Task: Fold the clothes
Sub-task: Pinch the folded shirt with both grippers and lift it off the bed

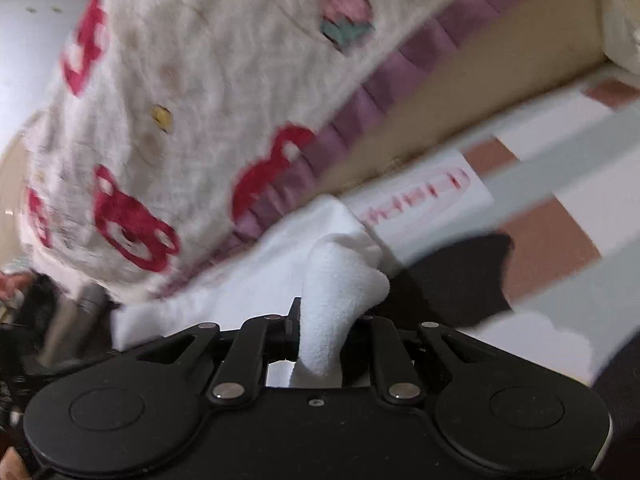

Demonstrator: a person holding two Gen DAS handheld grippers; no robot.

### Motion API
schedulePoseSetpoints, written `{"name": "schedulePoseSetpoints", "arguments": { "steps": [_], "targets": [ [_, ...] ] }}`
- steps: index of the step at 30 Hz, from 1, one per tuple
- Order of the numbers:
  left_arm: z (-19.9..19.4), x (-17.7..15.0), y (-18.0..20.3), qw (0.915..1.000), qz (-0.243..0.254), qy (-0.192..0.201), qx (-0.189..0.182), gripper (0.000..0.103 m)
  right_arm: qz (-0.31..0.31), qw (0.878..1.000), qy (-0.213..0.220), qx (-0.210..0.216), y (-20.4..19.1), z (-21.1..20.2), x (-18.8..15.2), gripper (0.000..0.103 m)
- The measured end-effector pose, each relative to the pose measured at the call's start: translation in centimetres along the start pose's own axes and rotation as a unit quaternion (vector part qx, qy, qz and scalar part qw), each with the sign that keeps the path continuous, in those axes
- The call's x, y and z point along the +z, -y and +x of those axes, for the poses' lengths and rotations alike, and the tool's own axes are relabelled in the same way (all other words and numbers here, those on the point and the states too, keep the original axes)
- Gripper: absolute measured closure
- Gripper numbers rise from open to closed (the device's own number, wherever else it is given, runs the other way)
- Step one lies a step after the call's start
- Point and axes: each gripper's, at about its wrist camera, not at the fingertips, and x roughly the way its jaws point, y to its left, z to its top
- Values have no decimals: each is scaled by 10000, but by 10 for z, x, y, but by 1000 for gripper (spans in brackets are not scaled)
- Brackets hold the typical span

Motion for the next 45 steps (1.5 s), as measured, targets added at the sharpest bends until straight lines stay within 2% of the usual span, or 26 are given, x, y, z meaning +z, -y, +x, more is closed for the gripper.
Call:
{"name": "schedulePoseSetpoints", "arguments": {
  "steps": [2,5,10,12,16,20,23,26,27,30,36,38,40,45],
  "targets": [
    [-4,0,5,9999,75,36,74,84,188,9998,15,-73,6,-4,-4,87],
    [-19,3,13,9996,242,105,106,85,-117,9999,120,15,-7,-17,0,87],
    [-59,13,21,9985,359,334,236,86,-471,9972,237,523,-50,-41,22,87],
    [-86,16,17,9979,227,494,348,86,-742,9941,269,745,-76,-51,33,87],
    [-150,19,1,9938,-77,921,618,86,-1391,9823,296,1222,-130,-73,55,88],
    [-222,21,-18,9852,-338,1339,1018,86,-2049,9619,242,1795,-195,-90,75,88],
    [-275,22,-37,9756,-693,1650,1274,86,-2469,9410,83,2314,-254,-95,89,88],
    [-329,21,-58,9608,-977,1973,1686,86,-2978,9127,-140,2793,-321,-96,103,88],
    [-344,21,-65,9553,-1042,2078,1829,86,-3042,9084,-231,2859,-342,-87,103,88],
    [-390,24,-93,9354,-1199,2352,2352,86,-3232,8943,-505,3053,-402,-60,104,88],
    [-454,30,-146,8924,-1491,2649,3335,86,-3595,8616,-1048,3426,-524,-6,106,88],
    [-465,28,-163,8815,-1574,2672,3562,86,-3708,8497,-1227,3543,-564,12,107,88],
    [-467,28,-179,8785,-1632,2606,3657,86,-3575,8577,-1306,3456,-568,39,94,88],
    [-440,29,-213,8816,-1546,2166,3898,86,-3237,8764,-1501,3236,-575,105,62,88]
  ]
}}
